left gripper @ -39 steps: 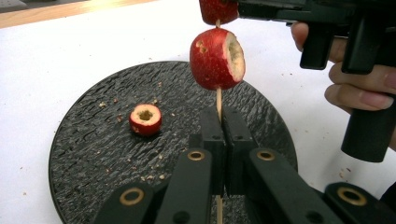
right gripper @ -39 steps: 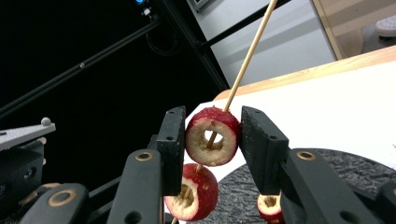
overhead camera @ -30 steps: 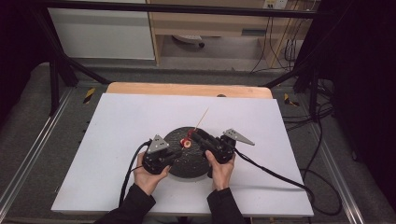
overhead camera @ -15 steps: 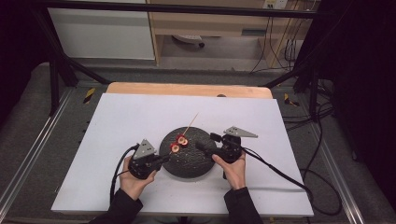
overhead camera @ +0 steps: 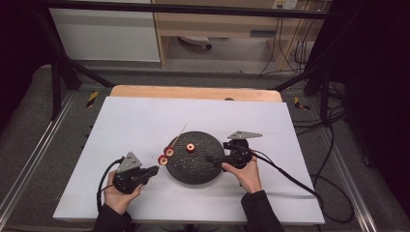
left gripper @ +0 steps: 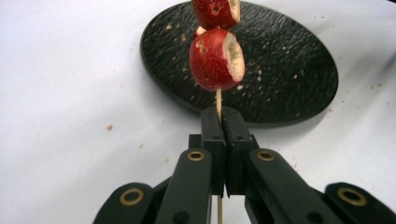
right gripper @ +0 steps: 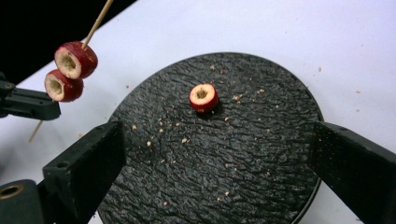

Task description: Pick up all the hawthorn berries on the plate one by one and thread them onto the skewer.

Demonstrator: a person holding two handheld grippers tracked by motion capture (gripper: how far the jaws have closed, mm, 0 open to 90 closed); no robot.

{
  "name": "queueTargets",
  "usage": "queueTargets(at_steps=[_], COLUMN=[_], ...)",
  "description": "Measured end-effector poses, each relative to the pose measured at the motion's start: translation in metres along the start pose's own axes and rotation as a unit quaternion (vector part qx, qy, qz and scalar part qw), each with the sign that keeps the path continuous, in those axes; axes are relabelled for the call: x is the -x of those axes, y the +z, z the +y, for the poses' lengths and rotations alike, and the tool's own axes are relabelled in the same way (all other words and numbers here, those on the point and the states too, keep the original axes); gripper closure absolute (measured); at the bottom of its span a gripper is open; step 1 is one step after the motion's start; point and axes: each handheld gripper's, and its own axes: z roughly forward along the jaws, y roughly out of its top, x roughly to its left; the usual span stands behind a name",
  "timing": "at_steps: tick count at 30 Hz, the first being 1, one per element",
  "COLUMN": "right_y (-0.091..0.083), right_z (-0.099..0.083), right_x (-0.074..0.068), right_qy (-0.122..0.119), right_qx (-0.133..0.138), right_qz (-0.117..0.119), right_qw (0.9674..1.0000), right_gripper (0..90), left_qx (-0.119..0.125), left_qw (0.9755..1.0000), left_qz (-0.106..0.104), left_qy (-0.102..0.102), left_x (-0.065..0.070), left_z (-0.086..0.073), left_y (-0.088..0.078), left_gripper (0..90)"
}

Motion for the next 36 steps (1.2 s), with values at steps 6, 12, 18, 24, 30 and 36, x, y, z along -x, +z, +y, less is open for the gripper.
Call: queueTargets(at_steps=[6, 12, 18, 24, 30, 36], right_y=[0.005, 0.012, 0.021, 0.032, 0.046, 0.063], right_z=[0.007, 0.013, 0.021, 0.03, 0.041, 0.049], right_x=[-0.004, -0.009, -0.013, -0.015, -0.02, -0.024], right_qy=[-0.015, -0.026, -0.036, -0.037, -0.044, -0.049], right_qx=[-0.031, -0.05, -0.069, -0.093, -0.115, -0.135], right_qz=[-0.004, -0.005, -0.007, -0.016, -0.024, -0.03], right_qw=[0.9994, 0.9984, 0.997, 0.9948, 0.9921, 0.9891], right_gripper=[4.5, 4.4, 4.4, 4.5, 5.2, 7.9], left_qx=[-0.002, -0.006, -0.004, -0.004, -0.007, -0.006], left_qw=[1.0, 0.9999, 0.9999, 0.9999, 0.9999, 0.9998], left_qz=[0.002, 0.002, 0.001, 0.0, 0.0, 0.003], left_qy=[-0.008, -0.009, -0.011, -0.013, -0.012, -0.016], left_x=[-0.007, -0.012, -0.013, -0.015, -0.016, -0.018], left_z=[-0.01, -0.018, -0.021, -0.023, -0.024, -0.025], left_y=[-0.007, -0.012, -0.016, -0.017, -0.016, -0.016], left_gripper=[88.7, 88.6, 88.6, 88.6, 88.6, 88.6])
